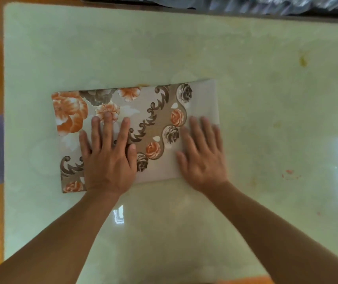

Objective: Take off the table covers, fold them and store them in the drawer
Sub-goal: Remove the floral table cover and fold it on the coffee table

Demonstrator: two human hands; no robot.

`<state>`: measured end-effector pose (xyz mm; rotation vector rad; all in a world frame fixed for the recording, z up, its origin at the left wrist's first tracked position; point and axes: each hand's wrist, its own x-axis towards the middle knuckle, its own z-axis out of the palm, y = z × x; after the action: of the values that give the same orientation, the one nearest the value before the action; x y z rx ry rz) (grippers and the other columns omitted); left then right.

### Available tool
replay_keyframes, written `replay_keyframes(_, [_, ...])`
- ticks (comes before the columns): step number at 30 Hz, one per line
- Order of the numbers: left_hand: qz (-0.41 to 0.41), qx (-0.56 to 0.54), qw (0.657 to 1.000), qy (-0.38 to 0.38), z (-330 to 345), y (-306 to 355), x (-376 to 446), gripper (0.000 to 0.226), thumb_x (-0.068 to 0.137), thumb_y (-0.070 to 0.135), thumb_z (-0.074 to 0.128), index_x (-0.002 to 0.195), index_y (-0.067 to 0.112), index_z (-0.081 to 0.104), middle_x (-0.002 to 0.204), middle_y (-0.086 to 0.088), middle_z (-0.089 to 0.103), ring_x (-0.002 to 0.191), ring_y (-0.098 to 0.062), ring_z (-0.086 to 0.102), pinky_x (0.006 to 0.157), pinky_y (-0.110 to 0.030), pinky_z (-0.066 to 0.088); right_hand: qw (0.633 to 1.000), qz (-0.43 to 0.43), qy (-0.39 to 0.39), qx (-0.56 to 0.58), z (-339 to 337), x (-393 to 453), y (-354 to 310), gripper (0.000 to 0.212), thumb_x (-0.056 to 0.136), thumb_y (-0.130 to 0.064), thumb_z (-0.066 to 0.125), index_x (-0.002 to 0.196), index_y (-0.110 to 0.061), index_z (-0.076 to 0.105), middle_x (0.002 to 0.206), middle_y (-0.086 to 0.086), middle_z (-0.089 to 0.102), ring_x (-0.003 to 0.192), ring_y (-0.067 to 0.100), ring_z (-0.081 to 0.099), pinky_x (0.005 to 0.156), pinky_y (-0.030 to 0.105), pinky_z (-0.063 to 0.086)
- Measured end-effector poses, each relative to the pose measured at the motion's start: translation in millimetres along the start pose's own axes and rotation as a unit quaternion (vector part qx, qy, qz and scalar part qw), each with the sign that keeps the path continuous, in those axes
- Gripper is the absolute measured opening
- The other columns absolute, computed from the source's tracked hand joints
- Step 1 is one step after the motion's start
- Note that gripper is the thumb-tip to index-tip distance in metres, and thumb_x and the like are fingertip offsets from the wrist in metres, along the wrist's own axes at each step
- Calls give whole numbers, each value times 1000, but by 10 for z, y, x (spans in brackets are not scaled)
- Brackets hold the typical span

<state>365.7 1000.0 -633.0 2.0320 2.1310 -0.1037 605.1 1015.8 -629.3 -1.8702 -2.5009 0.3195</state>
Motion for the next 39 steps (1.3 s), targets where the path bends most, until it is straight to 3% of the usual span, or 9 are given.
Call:
replay_keyframes(5, [-3, 6, 1000, -5, -14, 9, 10, 66, 103, 49, 23, 163, 27, 11, 170, -13, 3, 157, -35, -4, 123, -62, 6, 993, 91, -67, -41, -69, -133, 582, 71, 100, -59, 22, 161, -26, 9, 169, 8, 3, 155, 31, -8, 124, 55, 5])
replay_keyframes(8, [-3, 10, 1000, -7, -21, 15, 14, 67, 102, 49, 24, 163, 26, 12, 170, -14, 4, 157, -36, -4, 122, -63, 6, 989, 139, -46, -20, -215, -125, 414, 69, 103, -51, 28, 161, -19, 11, 169, 10, -3, 154, 32, -12, 124, 55, 3])
replay_keyframes(14, [-8, 8, 1000, -4, -17, 17, 32, 67, 101, 49, 26, 163, 25, 16, 170, -14, 6, 157, -36, -1, 123, -62, 6, 996, 43, -74, 31, -243, 476, -200, 73, 105, -56, 7, 158, -11, -15, 164, 7, -25, 151, 21, -26, 125, 43, -8])
replay_keyframes(18, [-9, 16, 1000, -16, -24, 8, 42, 68, 101, 50, 24, 163, 26, 13, 170, -14, 4, 157, -36, -3, 123, -62, 6, 983, 174, -50, 19, -93, 1168, 289, 78, 101, -62, 5, 160, -12, -7, 168, 7, -12, 154, 24, -14, 126, 45, 0])
replay_keyframes(25, [-7, 23, 999, -23, -43, 9, 41, 68, 101, 52, 25, 163, 28, 11, 170, -13, 3, 157, -37, -3, 122, -63, 8, 980, 200, -14, -15, -233, 1312, 219, 72, 104, -51, 17, 160, -10, -2, 168, 10, -12, 153, 33, -15, 124, 53, -4])
replay_keyframes(28, [-5, 26, 999, -24, -27, 7, 45, 70, 101, 53, 27, 163, 28, 5, 170, -14, 5, 157, -37, -1, 122, -63, 10, 996, 84, 24, 22, -289, 1174, -545, 63, 106, -38, 23, 161, -12, 6, 167, 13, -7, 153, 37, -12, 124, 53, -1])
replay_keyframes(31, [-4, 27, 999, -28, 2, -30, 19, 86, 97, 65, 27, 163, 17, -2, 170, -15, 4, 157, -36, -1, 123, -62, 7, 992, -79, -64, 74, -94, 957, -1181, 59, 107, -42, 18, 161, -22, 8, 168, 5, -7, 154, 26, -16, 125, 49, -1])
replay_keyframes(34, [-4, 16, 1000, -25, 7, -19, 24, 68, 102, 53, 21, 163, 25, 11, 171, -12, 2, 157, -34, -4, 123, -62, 9, 995, -57, -83, 23, 14, 991, -518, 64, 103, -56, 23, 161, -29, 14, 169, 4, 4, 155, 24, -5, 125, 49, 5])
replay_keyframes(39, [-9, 15, 999, -32, -26, 2, 27, 66, 102, 50, 22, 163, 27, 12, 170, -13, 4, 157, -36, -5, 123, -62, 8, 994, 79, -73, -34, -215, 889, 823, 72, 101, -61, 14, 161, -23, 1, 169, 0, -4, 155, 25, -8, 125, 51, 0])
